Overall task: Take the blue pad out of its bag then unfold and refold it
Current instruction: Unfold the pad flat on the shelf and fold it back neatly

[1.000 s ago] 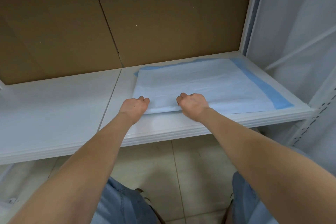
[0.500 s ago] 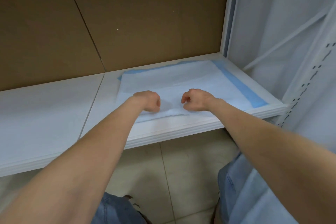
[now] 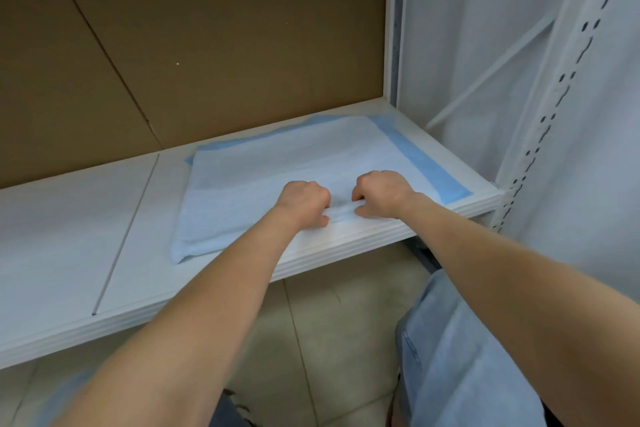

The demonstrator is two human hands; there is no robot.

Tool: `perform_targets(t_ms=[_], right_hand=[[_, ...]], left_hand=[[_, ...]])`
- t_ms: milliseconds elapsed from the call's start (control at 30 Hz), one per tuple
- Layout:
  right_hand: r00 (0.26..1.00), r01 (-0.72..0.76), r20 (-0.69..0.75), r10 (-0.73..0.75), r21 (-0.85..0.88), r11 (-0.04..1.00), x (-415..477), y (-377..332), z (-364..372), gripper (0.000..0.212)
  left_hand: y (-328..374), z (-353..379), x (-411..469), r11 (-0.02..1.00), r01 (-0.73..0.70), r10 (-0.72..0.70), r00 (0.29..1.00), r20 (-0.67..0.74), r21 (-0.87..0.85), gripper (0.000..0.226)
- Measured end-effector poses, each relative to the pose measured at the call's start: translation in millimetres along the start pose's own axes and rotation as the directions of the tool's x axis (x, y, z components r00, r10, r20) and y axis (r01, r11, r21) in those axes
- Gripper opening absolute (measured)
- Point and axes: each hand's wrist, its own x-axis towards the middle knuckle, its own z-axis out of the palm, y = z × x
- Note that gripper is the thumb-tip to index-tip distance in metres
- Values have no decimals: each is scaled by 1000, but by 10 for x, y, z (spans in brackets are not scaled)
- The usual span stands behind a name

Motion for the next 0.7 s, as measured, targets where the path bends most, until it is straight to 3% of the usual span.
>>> perform_targets(t_ms=[100,200,333,600,700], right_hand=[[998,24,-55,-32,-144,989,-7,-56,19,29],[993,5,-112,-29,-209,978,27,-80,19,28],[997,3,-78,-22,-230,973,22,-80,103,29],[986,-39,161,38,5,999,40,-44,-14,43],[986,-76,157,56,120,990,-31,121,-63,36]], left_hand=[[86,17,28,989,1,1,1000,-16,149,17],[117,22,54,989,39,-35,999,-34,146,21],[162,75,65,992,57,-57,998,-9,112,24],[101,-154,108,974,150,-93,946,310,-168,34],[149,-243,133,980,140,-96,958,271,-145,33]])
